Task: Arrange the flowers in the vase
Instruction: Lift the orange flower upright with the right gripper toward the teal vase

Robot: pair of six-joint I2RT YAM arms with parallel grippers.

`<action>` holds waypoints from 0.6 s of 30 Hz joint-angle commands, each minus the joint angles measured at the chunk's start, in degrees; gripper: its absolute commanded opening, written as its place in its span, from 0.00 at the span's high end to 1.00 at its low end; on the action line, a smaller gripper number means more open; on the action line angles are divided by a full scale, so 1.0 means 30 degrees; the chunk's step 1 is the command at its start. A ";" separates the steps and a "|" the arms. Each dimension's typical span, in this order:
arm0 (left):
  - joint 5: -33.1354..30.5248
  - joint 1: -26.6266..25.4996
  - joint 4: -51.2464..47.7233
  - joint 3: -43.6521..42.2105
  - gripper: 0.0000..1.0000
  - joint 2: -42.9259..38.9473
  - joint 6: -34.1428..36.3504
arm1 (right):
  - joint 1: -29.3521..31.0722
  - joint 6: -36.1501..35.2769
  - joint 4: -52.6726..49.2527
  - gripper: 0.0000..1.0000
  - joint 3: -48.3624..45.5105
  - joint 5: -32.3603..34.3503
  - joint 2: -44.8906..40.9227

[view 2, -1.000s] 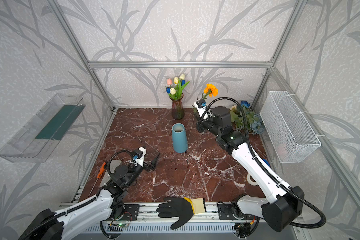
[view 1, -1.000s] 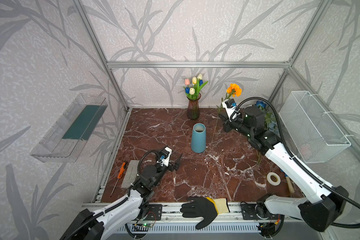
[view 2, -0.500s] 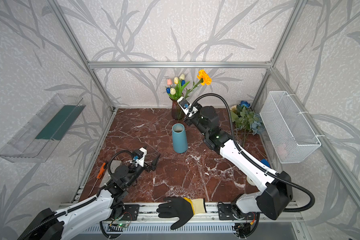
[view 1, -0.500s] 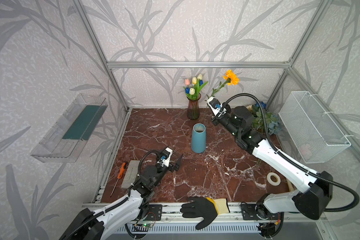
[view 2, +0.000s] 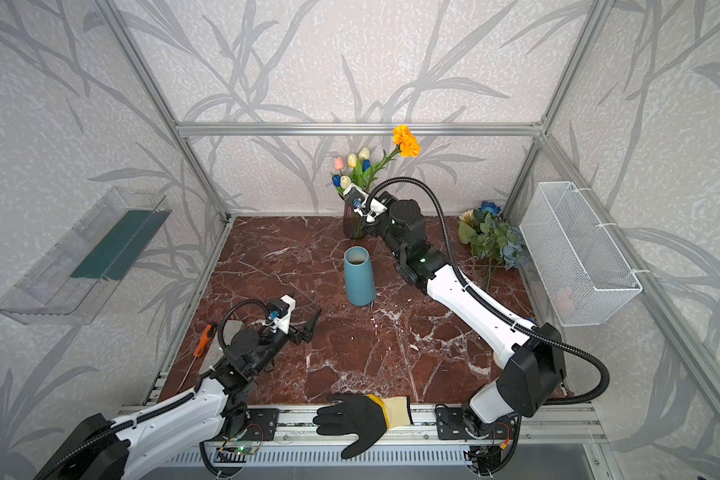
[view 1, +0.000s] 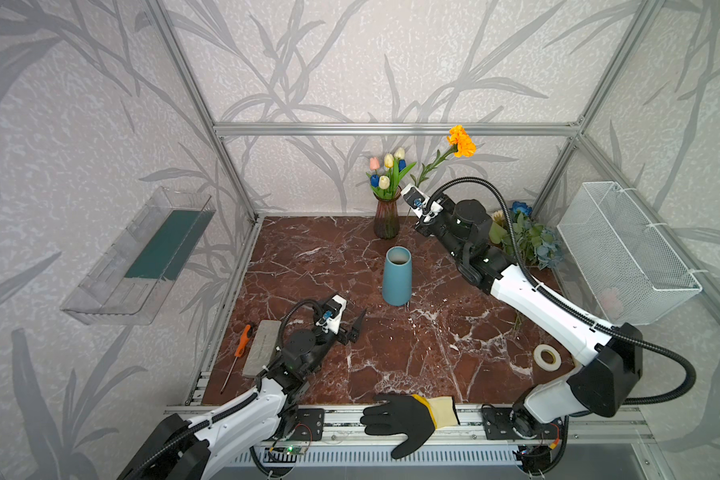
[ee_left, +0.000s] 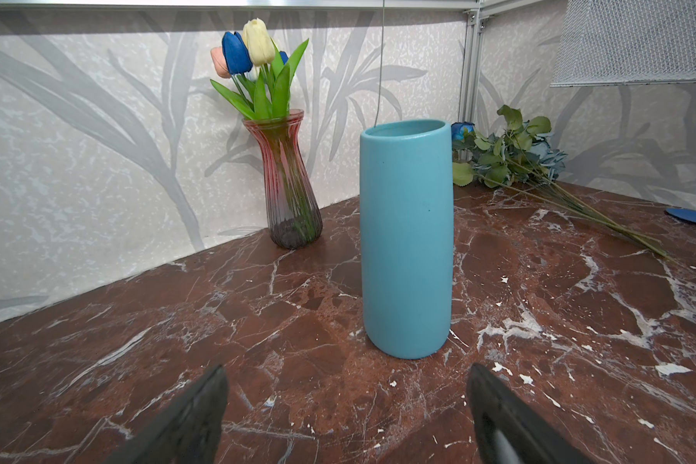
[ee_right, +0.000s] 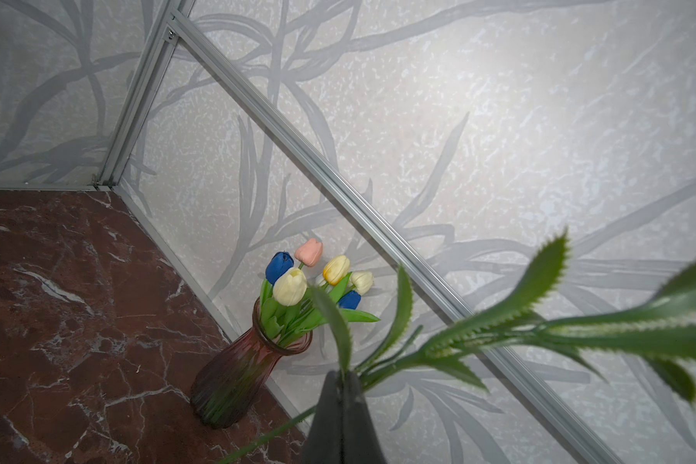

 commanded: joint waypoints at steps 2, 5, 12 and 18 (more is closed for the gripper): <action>0.0230 -0.0057 0.0074 0.0632 0.08 0.0154 0.0079 | 0.0005 -0.0554 -0.0086 1.00 0.0950 0.0403 0.0123; 0.0187 -0.0065 0.0066 0.0618 0.08 0.0155 0.0136 | -0.0034 -0.0741 -0.0460 1.00 0.1215 0.0389 0.0186; 0.0169 -0.0063 0.0007 0.0647 0.08 0.0212 0.0196 | -0.0034 -0.1206 -0.1568 1.00 0.1404 -0.0029 0.0069; 0.0110 -0.0050 0.0005 0.0668 0.08 0.0242 0.0196 | -0.0009 -0.1532 -0.1533 1.00 0.0609 0.0271 0.0040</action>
